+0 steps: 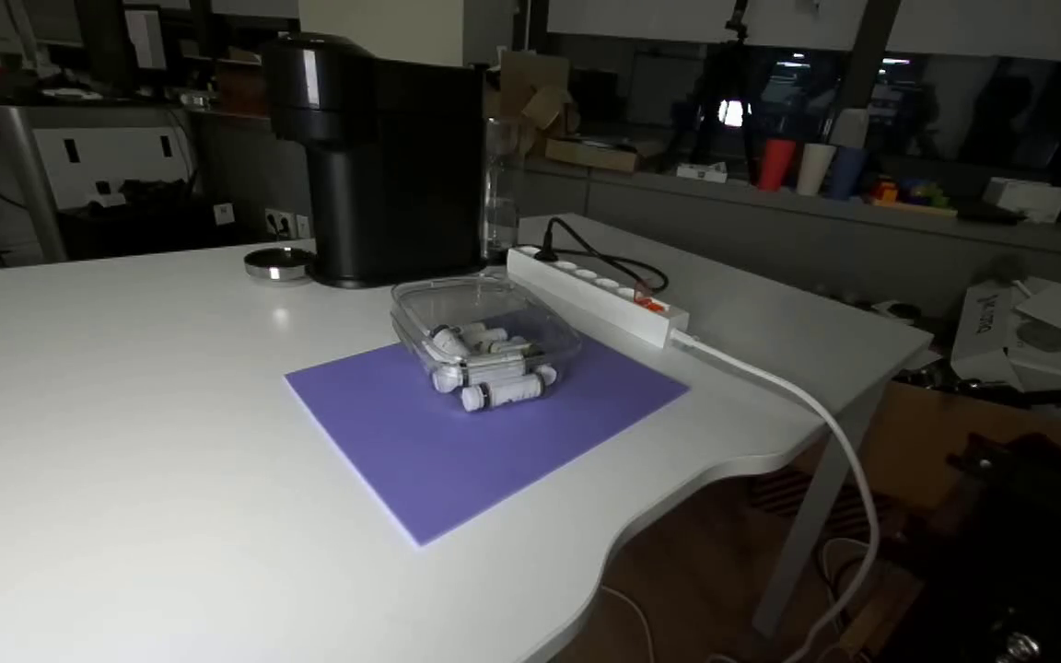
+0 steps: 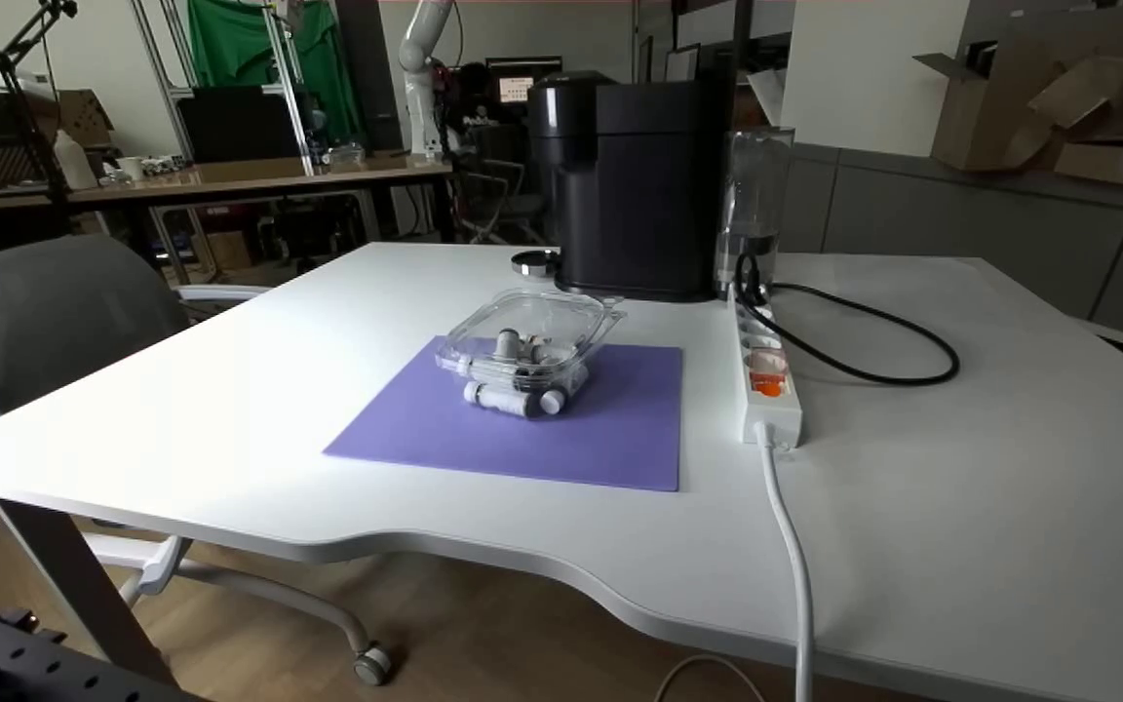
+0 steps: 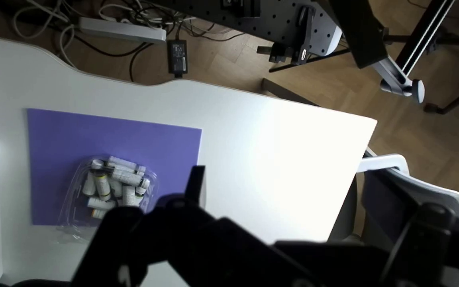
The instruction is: Open the lid to the clear bowl
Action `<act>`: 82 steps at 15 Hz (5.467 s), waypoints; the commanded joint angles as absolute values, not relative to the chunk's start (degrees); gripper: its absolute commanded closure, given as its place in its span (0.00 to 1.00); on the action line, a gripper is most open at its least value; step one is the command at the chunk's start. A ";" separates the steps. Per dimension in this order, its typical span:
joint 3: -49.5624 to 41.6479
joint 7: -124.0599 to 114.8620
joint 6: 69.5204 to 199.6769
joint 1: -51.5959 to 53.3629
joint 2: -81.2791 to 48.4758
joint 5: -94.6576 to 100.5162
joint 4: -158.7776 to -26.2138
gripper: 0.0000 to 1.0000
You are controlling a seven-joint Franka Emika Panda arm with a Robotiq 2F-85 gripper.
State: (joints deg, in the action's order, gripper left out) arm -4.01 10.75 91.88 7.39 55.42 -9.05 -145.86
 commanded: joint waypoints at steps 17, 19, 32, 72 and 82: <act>-13.25 19.14 125.01 -4.36 29.65 1.31 -148.37 0.00; -12.80 18.05 125.77 -4.87 28.71 1.76 -147.57 0.00; -9.80 27.70 128.88 -5.11 -7.37 -7.33 -123.12 0.00; 2.85 48.14 130.20 -15.55 -34.66 -6.52 -104.31 0.00; 3.05 47.21 127.26 -15.90 -40.05 -6.85 -96.11 0.00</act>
State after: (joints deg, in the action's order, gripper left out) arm 2.73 48.04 130.69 -15.49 -37.73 -6.10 -100.63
